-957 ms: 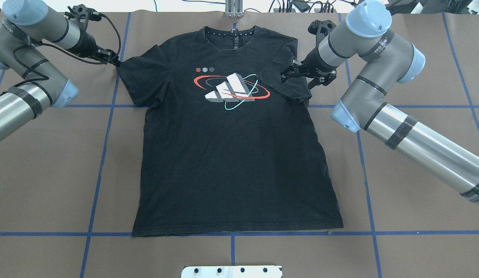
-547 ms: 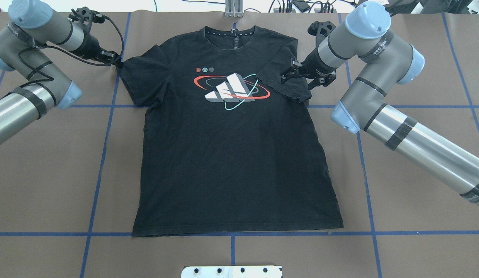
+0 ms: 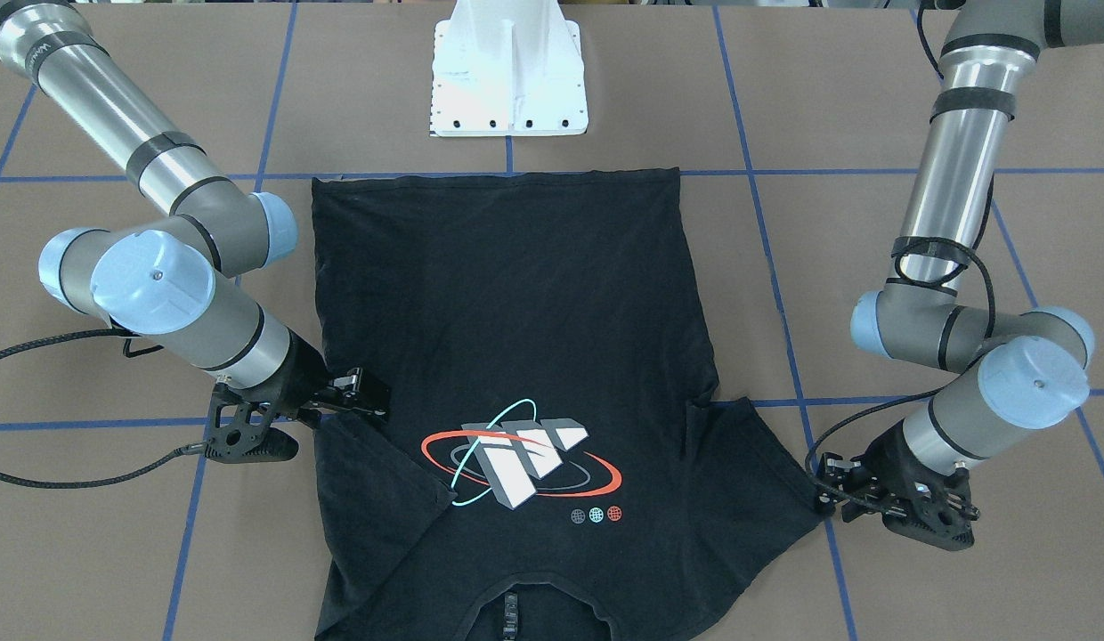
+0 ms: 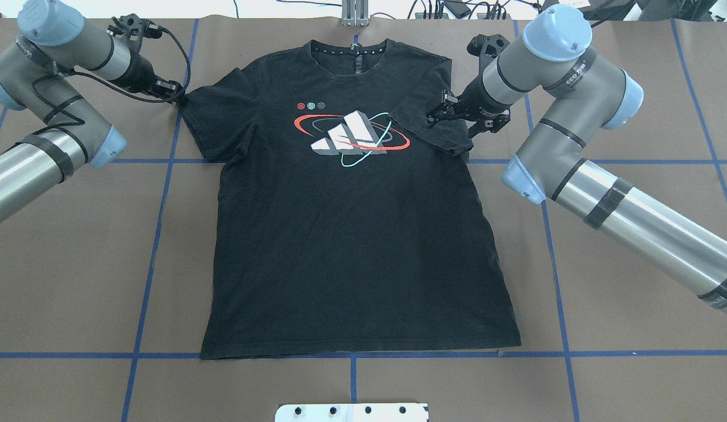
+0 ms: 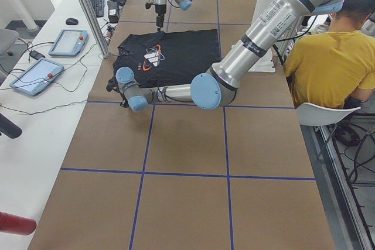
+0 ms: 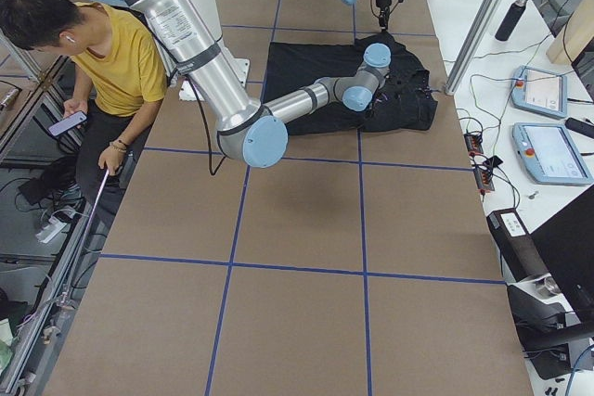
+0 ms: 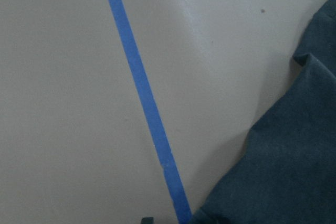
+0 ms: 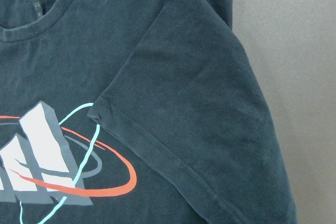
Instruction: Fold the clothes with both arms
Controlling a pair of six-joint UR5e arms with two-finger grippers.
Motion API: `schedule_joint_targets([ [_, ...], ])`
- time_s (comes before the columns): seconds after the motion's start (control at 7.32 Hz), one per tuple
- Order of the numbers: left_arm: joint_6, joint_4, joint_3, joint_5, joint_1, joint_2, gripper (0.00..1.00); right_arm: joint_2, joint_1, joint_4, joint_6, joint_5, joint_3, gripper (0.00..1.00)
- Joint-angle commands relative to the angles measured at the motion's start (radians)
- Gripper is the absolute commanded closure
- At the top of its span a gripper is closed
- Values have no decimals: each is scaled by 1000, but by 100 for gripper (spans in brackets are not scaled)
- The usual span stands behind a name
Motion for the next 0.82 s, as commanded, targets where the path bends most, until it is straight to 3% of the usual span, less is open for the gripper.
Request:
schedule_joint_targets([
  [0.0, 1, 0, 1, 0, 1, -3, 100, 0, -3, 0, 0, -6, -2, 1],
  [0.41, 0, 0, -19, -15, -8, -13, 100, 0, -10, 0, -2, -15, -4, 1],
  [0.68, -34, 5, -169, -78, -22, 63, 100, 0, -10, 0, -2, -15, -4, 1],
])
